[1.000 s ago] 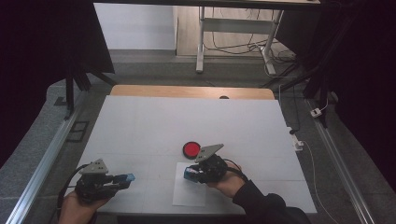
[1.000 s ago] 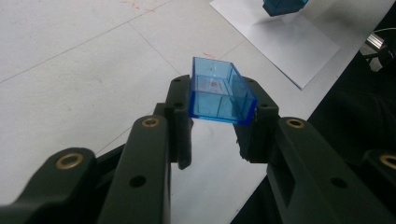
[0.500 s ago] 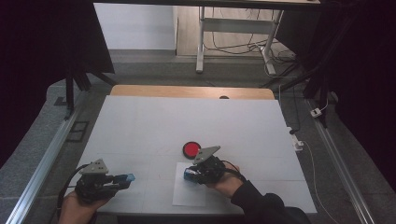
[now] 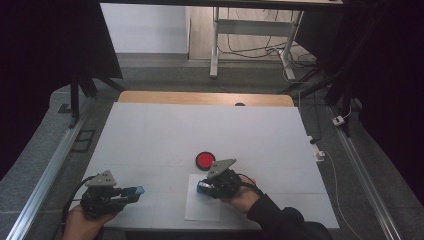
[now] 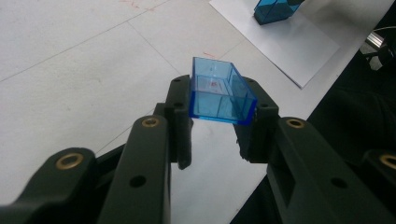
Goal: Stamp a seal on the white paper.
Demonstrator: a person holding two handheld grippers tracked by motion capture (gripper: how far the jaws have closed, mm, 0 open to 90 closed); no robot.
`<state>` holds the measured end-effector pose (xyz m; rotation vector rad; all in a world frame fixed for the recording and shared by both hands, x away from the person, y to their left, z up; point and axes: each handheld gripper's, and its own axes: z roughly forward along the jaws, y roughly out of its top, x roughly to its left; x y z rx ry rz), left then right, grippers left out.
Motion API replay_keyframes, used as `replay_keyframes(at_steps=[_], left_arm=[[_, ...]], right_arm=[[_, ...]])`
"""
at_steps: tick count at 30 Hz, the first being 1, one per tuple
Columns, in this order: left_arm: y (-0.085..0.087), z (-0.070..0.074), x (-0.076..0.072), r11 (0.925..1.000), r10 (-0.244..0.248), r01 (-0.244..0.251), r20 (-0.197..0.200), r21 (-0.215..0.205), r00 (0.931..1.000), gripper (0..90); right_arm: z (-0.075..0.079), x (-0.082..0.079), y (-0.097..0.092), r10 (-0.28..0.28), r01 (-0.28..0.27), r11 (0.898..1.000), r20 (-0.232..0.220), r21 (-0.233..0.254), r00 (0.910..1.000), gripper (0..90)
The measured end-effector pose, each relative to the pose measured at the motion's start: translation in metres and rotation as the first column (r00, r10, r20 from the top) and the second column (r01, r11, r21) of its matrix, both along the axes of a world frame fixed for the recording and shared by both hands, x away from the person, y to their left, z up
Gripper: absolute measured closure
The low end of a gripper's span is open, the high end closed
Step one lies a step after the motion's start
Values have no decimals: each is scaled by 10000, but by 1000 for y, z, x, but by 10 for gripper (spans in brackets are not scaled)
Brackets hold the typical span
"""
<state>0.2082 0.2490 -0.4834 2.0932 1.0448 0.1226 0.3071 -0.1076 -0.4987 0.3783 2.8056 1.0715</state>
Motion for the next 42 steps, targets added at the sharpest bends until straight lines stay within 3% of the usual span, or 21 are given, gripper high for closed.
replay_keyframes(at_steps=[12,20,28,31,38,42], left_arm=[[0,0,0,10000,10,-10,-28,3,10000,682],[0,0,0,10000,16,-16,-42,-8,10000,682],[0,0,0,10000,20,-20,-49,-13,10000,682],[0,0,0,10000,19,-19,-53,-13,10000,682],[0,0,0,10000,10,-10,-46,-10,10000,682],[0,0,0,10000,4,-4,-40,-9,10000,682]], right_arm=[[0,-11,5,88,-54,9992,833,-400,9965,708],[-2,-1,-1,-96,97,9998,-57,175,9999,708],[-4,8,-5,-239,288,9978,-825,590,9963,707],[-3,7,-5,-177,211,9985,-692,498,9974,708],[-2,-4,0,-7,6,10000,291,60,9996,706],[-1,-4,1,-57,58,10000,312,-43,9995,704]])
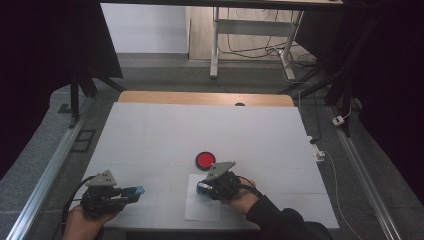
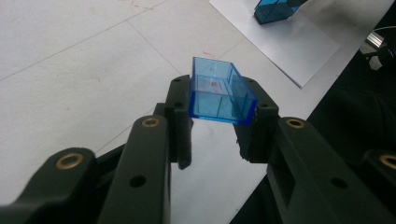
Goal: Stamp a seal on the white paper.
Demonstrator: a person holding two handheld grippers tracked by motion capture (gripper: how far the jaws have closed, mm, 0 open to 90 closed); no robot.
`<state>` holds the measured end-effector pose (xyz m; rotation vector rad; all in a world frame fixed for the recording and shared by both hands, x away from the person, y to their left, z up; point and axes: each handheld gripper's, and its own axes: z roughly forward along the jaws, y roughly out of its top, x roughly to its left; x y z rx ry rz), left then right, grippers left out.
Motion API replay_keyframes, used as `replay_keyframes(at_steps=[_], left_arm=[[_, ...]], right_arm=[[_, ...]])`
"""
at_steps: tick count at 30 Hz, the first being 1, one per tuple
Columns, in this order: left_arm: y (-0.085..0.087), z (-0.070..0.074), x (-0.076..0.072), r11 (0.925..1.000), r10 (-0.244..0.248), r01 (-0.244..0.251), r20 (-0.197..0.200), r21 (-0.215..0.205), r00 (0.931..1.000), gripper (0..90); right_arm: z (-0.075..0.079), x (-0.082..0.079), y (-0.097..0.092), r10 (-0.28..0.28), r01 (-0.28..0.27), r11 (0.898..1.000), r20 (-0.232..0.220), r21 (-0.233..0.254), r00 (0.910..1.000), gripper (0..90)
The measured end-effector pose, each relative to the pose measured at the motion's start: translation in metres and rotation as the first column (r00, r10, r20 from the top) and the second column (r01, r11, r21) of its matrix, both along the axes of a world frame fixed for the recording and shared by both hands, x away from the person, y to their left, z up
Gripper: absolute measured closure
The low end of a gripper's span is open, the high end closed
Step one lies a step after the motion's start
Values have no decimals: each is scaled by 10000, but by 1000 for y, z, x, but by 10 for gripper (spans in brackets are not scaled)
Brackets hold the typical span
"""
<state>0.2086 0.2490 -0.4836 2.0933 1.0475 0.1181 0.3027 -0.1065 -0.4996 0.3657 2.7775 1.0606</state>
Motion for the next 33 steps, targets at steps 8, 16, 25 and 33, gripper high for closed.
replay_keyframes(at_steps=[8,16,25,33], left_arm=[[0,0,0,10000,-2,3,10,-18,10000,682],[0,0,0,10000,1,-1,12,-29,10000,682],[0,0,0,10000,1,-1,14,-27,10000,682],[0,0,0,10000,-7,7,19,-25,10000,682]], right_arm=[[1,5,-2,-170,176,9998,-429,122,9989,701],[9,4,-4,-222,236,9990,-354,378,9991,701],[19,4,-7,-231,255,9969,-323,749,9992,701],[26,6,-10,-276,324,9938,-458,1067,9986,701]])
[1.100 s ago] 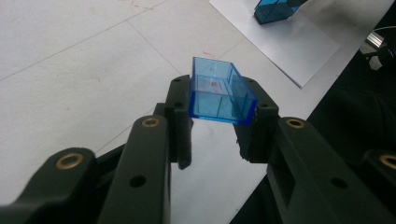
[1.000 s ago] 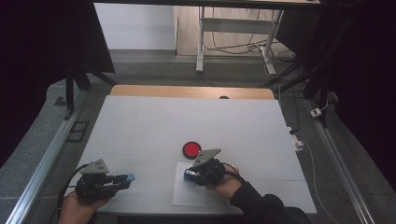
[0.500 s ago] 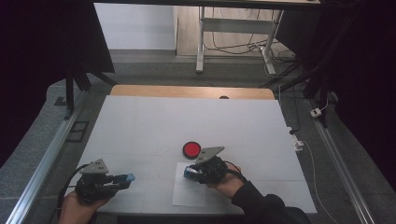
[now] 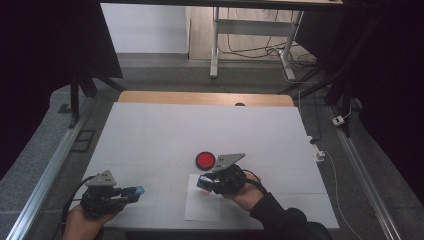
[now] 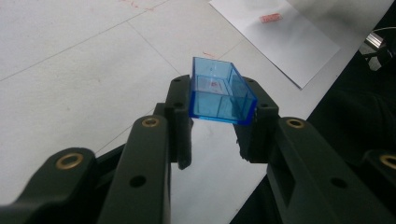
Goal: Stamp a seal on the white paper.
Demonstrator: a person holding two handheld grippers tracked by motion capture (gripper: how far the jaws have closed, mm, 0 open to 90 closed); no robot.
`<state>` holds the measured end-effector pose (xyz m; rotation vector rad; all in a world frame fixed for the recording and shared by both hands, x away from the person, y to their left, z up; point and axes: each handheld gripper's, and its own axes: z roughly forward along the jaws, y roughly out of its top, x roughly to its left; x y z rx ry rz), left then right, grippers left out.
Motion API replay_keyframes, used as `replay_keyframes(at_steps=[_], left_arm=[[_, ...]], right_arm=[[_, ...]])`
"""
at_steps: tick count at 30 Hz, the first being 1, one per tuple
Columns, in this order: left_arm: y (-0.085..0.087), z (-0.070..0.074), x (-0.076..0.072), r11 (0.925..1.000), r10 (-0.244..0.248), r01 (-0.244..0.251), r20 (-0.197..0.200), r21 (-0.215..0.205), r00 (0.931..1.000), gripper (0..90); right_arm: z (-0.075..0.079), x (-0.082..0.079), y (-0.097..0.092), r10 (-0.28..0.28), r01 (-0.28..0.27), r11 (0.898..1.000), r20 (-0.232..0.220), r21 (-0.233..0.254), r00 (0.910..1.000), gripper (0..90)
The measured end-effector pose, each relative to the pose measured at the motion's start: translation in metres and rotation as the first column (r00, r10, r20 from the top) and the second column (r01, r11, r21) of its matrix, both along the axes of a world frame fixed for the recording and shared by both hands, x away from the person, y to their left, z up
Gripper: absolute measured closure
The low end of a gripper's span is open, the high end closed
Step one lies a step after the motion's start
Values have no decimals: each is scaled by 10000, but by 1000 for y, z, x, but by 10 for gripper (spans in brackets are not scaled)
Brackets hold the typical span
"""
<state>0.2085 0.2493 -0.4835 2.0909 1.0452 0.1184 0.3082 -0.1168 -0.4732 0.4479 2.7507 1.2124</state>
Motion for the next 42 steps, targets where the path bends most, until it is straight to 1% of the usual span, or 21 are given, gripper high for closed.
replay_keyframes(at_steps=[5,10,11,14,17,27,38,42], left_arm=[[0,0,0,10000,-10,10,10,5,10000,682],[0,0,0,10000,-13,13,20,20,10000,682],[0,0,0,10000,-17,17,19,19,10000,682],[-1,0,0,10000,-36,36,26,19,10000,681],[-1,0,0,10000,-45,45,37,36,10000,682],[-1,0,0,10000,-77,77,19,58,10000,681],[-1,0,0,9999,-87,87,27,59,10000,681],[-1,0,0,9999,-89,88,27,55,10000,681]], right_arm=[[4,1,-2,-35,37,9999,-117,168,9999,701],[10,1,-4,-75,81,9991,-152,409,9999,701],[12,1,-5,-69,74,9993,-120,378,9999,701],[14,1,-6,-106,114,9985,-162,542,9998,701],[18,1,-7,-123,132,9982,-155,587,9998,701],[28,-1,-8,19,-20,9965,12,840,10000,701],[36,1,-14,83,-69,9915,-102,1299,9999,700],[37,1,-15,89,-76,9909,-91,1342,9999,700]])
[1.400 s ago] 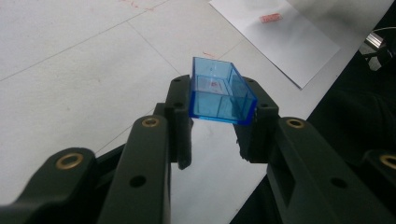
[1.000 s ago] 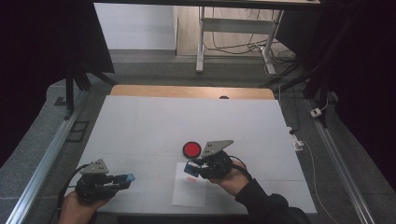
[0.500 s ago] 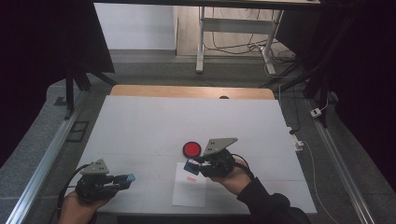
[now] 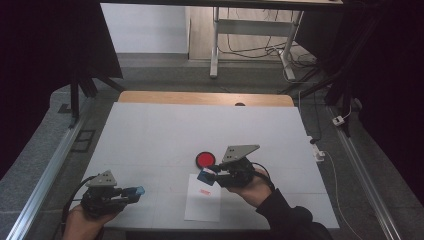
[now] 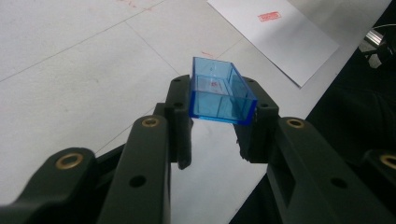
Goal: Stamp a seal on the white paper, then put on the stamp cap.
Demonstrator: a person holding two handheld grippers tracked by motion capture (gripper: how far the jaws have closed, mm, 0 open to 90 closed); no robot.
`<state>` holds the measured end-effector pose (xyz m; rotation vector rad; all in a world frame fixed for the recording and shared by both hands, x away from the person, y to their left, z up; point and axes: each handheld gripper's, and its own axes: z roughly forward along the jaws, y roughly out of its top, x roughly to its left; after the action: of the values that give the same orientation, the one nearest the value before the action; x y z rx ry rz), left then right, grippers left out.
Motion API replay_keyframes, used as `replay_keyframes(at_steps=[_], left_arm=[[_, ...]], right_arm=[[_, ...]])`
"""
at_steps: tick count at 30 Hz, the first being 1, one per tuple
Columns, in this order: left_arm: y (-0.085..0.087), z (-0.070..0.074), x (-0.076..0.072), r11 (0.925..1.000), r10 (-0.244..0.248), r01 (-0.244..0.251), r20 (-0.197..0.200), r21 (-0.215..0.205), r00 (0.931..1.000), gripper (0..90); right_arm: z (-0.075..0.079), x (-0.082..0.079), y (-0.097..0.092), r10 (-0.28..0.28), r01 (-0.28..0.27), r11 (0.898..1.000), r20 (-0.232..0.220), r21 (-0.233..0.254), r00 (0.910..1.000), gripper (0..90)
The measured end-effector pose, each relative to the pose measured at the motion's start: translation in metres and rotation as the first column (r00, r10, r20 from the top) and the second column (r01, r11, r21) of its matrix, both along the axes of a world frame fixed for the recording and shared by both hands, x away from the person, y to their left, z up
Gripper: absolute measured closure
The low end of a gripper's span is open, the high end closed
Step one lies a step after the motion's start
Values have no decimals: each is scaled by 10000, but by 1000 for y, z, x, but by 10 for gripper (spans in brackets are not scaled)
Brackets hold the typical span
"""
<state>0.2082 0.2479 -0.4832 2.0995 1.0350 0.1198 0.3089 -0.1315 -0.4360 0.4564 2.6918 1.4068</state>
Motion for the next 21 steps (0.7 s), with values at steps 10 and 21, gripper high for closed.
replay_keyframes(at_steps=[10,21], left_arm=[[0,0,0,10000,-7,7,45,-38,10000,681],[-1,2,0,9999,-109,112,213,-113,9997,681]], right_arm=[[2,0,-2,53,-53,10000,33,48,10000,700],[4,-1,-2,117,-118,9999,88,93,9999,700]])
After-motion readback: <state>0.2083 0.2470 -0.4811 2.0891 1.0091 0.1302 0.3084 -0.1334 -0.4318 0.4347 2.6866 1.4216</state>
